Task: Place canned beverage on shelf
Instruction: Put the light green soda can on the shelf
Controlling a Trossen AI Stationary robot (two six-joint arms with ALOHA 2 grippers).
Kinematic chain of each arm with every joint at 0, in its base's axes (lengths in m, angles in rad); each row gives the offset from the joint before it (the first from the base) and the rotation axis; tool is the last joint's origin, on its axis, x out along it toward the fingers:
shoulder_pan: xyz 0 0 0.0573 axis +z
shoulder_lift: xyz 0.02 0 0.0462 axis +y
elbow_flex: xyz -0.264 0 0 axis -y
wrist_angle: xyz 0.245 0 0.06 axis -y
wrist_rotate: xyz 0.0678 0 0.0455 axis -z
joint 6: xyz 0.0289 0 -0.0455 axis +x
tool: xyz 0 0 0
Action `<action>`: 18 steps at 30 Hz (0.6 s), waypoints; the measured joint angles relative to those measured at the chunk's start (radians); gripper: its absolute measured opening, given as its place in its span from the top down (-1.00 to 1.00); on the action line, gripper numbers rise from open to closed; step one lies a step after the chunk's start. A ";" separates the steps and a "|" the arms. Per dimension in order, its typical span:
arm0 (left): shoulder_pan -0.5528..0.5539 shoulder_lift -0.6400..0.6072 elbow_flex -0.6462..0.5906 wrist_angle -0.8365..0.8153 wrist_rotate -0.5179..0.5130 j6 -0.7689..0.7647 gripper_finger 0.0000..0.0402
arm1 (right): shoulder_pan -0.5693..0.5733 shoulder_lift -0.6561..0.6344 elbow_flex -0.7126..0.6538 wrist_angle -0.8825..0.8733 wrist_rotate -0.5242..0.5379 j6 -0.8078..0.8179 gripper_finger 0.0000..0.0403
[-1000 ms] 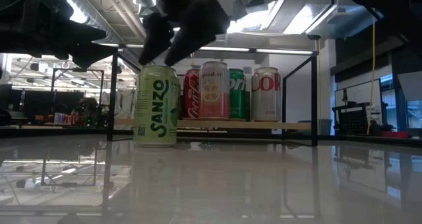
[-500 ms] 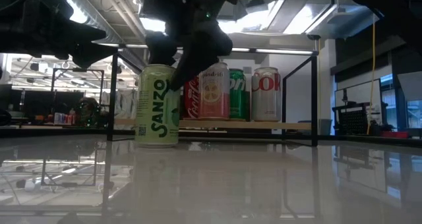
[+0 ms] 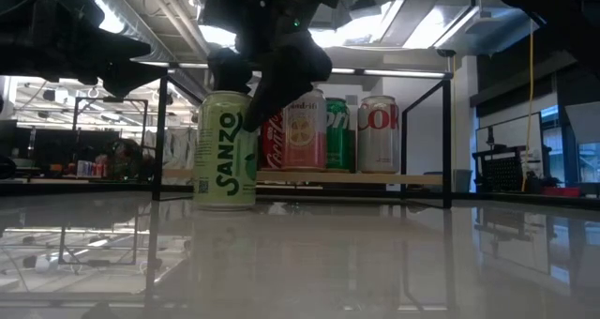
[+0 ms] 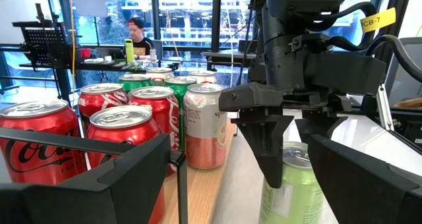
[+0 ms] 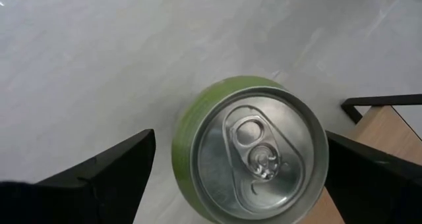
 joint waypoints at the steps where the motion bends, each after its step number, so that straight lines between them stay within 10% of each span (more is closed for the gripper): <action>1: 0.000 0.000 0.000 0.000 0.000 0.000 -0.75 | 0.000 0.000 0.000 0.001 0.000 0.000 -0.94; 18: 0.000 0.000 0.000 0.000 0.000 0.000 -0.75 | 0.000 0.000 0.000 -0.006 0.000 0.001 -0.72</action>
